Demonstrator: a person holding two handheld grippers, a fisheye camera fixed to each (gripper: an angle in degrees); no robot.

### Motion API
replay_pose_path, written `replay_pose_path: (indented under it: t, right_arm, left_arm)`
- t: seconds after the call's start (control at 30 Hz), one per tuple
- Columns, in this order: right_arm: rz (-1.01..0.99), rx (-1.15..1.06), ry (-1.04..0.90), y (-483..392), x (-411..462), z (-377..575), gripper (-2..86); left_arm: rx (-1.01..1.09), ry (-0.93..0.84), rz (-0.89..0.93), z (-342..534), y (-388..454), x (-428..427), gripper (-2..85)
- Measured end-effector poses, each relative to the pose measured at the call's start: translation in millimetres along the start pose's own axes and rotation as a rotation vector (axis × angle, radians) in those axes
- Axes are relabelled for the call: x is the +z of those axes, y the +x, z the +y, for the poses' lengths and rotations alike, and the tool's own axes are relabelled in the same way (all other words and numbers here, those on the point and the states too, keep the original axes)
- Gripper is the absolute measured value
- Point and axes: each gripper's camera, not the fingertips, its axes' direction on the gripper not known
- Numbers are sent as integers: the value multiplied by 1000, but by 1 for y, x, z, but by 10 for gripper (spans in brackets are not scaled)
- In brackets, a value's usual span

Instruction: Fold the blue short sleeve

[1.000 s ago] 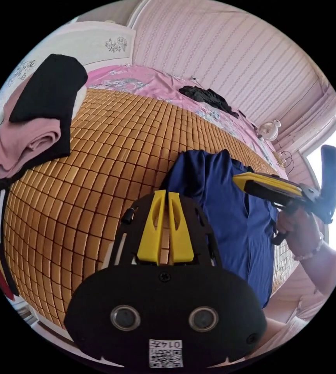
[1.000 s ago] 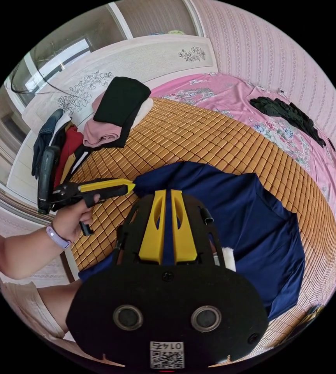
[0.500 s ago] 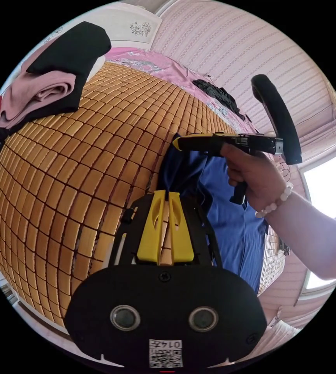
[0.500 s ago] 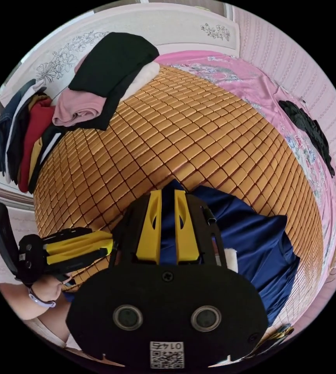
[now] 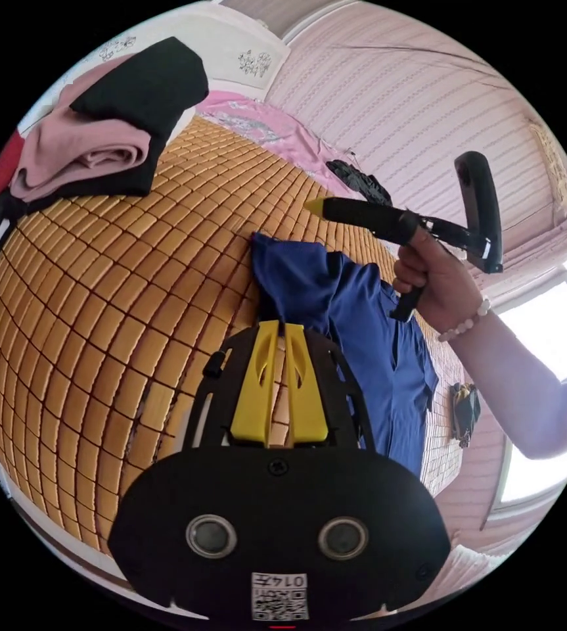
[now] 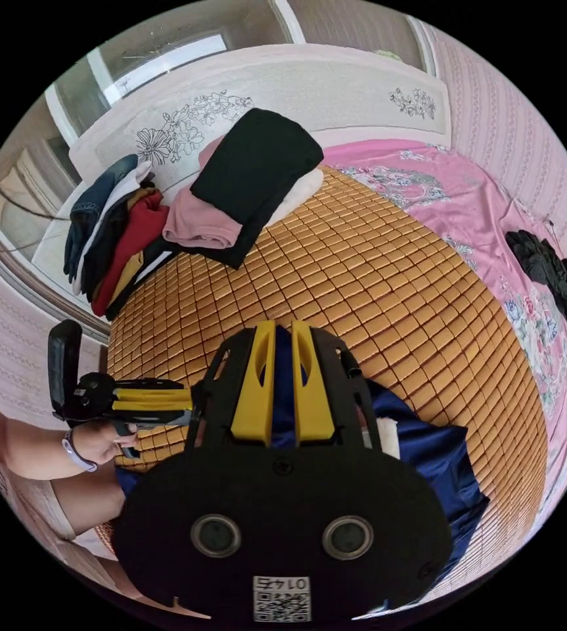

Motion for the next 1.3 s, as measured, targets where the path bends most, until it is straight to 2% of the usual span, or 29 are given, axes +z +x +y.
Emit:
replay_pose_path:
  t: [0.23,0.43,0.53,0.73,0.83,0.97,1.1,1.2,1.3]
  right_arm:
    - [4,19,-103,-8,26,19,43]
    - [55,-70,-155,-47,68,-6,78]
    - [118,-83,-246,-55,98,-13,93]
    - [154,-138,-221,-56,101,-7,85]
    - [114,-79,-203,-37,92,0,32]
    - [-34,59,-132,-1,67,15,16]
    - [-131,220,152,37,-12,61,14]
    - [-91,279,257,55,-72,112,17]
    - [16,315,256,65,-121,169,24]
  left_arm:
    - [5,49,-9,6,-8,-16,51]
    - [22,-24,-39,-1,-5,5,67]
    - [42,-39,-57,-1,-2,12,57]
    - [70,-50,-70,-3,6,15,10]
    - [94,-43,-80,-3,15,17,-3]
    - [105,-32,-66,-2,27,19,-6]
    - [220,90,-35,0,60,2,-6]
    - [407,149,2,1,101,-17,-5]
    - [563,131,125,9,135,-21,5]
